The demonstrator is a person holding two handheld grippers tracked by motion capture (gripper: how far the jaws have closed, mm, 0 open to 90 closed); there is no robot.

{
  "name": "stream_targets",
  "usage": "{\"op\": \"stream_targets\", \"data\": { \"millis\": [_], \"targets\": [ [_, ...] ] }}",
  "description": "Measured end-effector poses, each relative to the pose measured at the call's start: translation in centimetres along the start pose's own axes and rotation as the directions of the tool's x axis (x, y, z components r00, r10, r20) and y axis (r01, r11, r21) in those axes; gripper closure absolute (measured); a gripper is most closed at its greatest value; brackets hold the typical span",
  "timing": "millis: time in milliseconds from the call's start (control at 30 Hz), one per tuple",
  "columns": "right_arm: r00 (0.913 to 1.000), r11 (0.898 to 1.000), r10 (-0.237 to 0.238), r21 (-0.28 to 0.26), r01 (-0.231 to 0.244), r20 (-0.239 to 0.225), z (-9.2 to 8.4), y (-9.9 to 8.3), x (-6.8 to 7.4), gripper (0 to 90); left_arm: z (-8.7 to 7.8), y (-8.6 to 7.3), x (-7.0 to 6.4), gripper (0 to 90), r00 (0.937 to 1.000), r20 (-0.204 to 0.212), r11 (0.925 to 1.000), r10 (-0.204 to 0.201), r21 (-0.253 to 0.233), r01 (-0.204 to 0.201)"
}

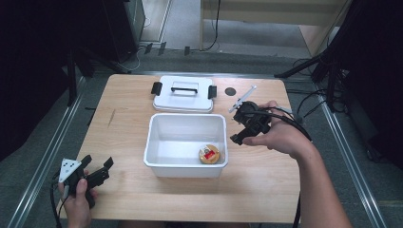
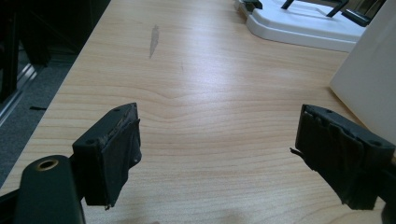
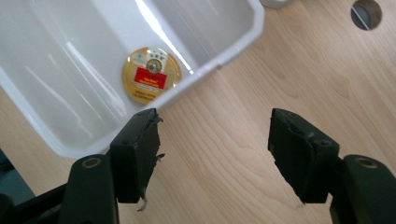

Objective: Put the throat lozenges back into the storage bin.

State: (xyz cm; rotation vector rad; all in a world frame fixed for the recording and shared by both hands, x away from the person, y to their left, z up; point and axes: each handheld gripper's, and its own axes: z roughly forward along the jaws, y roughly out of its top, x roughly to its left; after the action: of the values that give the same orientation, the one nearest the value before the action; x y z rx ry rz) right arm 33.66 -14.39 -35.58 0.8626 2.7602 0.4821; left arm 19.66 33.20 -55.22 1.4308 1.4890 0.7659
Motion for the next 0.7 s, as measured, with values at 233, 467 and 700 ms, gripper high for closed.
{"op": "stream_targets", "data": {
  "millis": [233,467,700],
  "targets": [
    [0.9974,0.997,0.071,-0.014,-0.071,0.013,0.4,-2.7,-1.4,31.0,0.0,0.0,0.0,14.4,1.0000,0.002,1.0000,0.002,0.003,-0.002],
    [0.9778,0.980,0.196,-0.034,-0.194,0.074,2.8,-6.6,-2.9,17.0,0.0,0.0,0.0,14.4,1.0000,0.001,1.0000,0.002,0.004,-0.002],
    [0.9396,0.940,0.326,-0.141,-0.310,0.105,4.5,-10.1,-3.8,5.0,0.0,0.0,0.0,14.4,1.0000,0.000,1.0000,0.006,0.004,-0.006]
  ]
}}
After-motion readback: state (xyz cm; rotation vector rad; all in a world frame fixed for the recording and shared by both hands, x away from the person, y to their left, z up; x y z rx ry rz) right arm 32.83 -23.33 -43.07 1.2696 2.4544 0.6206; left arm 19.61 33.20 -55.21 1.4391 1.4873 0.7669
